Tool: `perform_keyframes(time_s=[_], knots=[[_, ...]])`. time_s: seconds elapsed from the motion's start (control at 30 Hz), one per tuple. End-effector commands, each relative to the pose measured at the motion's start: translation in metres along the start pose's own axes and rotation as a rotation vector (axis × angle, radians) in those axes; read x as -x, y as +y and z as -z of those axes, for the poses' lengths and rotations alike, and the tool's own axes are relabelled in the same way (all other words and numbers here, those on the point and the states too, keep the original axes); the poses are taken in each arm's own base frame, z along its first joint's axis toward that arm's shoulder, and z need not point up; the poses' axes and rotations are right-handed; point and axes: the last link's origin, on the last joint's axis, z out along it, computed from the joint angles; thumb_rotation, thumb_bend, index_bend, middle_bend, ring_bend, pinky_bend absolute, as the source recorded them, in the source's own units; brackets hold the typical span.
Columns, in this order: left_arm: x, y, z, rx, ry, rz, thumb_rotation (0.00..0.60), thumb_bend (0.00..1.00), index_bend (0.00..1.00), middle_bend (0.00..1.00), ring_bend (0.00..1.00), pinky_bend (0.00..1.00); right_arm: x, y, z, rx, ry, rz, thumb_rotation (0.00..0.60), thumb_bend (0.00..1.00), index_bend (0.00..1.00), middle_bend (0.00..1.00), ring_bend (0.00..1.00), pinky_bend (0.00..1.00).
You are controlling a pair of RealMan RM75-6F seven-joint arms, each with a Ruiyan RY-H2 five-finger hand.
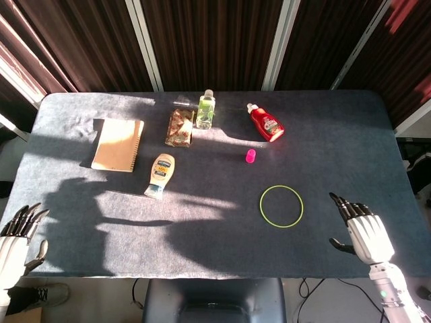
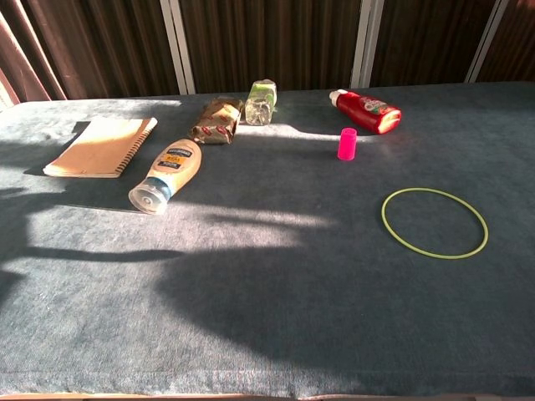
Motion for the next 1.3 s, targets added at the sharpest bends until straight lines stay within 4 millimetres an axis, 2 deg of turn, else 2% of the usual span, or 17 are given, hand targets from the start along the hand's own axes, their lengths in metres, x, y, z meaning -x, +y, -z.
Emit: perform_keyframes(time_s=[0.03, 0.13, 0.2, 0.3, 0.5, 0.57, 0.6, 0.73, 1.3], knots=[[0.0, 0.0, 0.0, -0.006, -0.006, 0.004, 0.6, 0.52, 0.15, 0.06, 0.0, 0.22, 0.006, -0.005, -0.02, -0.079, -0.031, -0.025, 0.6, 0.11, 0.4, 0.67, 0.88, 0.85], [0.0, -0.001, 0.0, -0.016, -0.005, 0.01, 0.6, 0.52, 0.15, 0.06, 0.0, 0.22, 0.01, -0.006, -0.034, -0.127, -0.038, -0.031, 0.6, 0.12, 0.57, 0.84, 1.0, 0.99], [-0.001, -0.001, 0.0, -0.021, -0.005, 0.014, 0.6, 0.52, 0.16, 0.07, 0.0, 0.22, 0.014, -0.006, -0.041, -0.145, -0.058, -0.05, 0.6, 0.16, 0.62, 0.89, 1.0, 1.0], [-0.001, -0.001, 0.001, -0.023, -0.005, 0.015, 0.6, 0.52, 0.16, 0.07, 0.0, 0.22, 0.021, -0.009, -0.046, -0.158, -0.124, -0.091, 0.6, 0.27, 0.65, 0.93, 1.0, 1.0], [-0.001, -0.001, 0.001, -0.022, -0.007, 0.013, 0.6, 0.52, 0.17, 0.07, 0.0, 0.22, 0.028, -0.011, -0.053, -0.169, -0.192, -0.091, 0.6, 0.36, 0.66, 0.93, 1.0, 1.0], [-0.001, -0.001, 0.001, -0.023, -0.01, 0.013, 0.6, 0.52, 0.18, 0.07, 0.0, 0.22, 0.037, -0.013, -0.058, -0.178, -0.236, -0.062, 0.6, 0.39, 0.66, 0.93, 1.0, 1.0], [-0.002, -0.001, 0.001, -0.026, -0.006, 0.015, 0.6, 0.52, 0.18, 0.07, 0.0, 0.22, 0.049, -0.016, -0.062, -0.183, -0.299, -0.057, 0.6, 0.42, 0.66, 0.93, 1.0, 1.0], [-0.003, -0.002, 0.002, -0.027, -0.004, 0.02, 0.6, 0.52, 0.19, 0.07, 0.01, 0.22, 0.06, -0.019, -0.073, -0.184, -0.329, -0.043, 0.6, 0.5, 0.65, 0.93, 1.0, 1.0], [-0.003, -0.002, 0.004, -0.018, -0.01, 0.024, 0.6, 0.53, 0.19, 0.08, 0.01, 0.23, 0.087, -0.022, -0.095, -0.143, -0.389, -0.061, 0.6, 0.5, 0.59, 0.93, 1.0, 1.0]])
